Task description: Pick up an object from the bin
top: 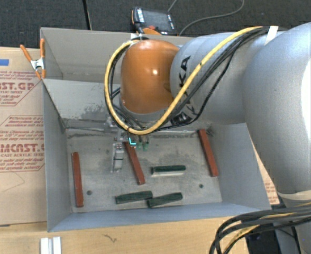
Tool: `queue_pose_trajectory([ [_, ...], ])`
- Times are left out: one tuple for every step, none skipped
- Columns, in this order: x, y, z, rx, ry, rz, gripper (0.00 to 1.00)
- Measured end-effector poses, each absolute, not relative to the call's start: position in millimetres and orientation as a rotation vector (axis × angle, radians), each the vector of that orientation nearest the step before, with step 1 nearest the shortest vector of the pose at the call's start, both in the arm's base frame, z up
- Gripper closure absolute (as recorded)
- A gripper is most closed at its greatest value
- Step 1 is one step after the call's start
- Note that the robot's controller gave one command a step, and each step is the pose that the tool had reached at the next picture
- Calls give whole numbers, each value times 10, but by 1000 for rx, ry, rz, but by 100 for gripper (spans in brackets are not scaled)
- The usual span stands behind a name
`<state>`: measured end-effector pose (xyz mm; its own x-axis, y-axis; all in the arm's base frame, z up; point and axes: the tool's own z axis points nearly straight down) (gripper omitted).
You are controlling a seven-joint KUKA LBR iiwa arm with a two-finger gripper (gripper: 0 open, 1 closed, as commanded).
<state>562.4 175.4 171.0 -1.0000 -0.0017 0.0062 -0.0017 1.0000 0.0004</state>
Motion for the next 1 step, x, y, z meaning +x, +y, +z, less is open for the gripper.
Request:
queue_pose_trajectory([
  [5253, 432, 1764, 257, -3130, 4, 0],
])
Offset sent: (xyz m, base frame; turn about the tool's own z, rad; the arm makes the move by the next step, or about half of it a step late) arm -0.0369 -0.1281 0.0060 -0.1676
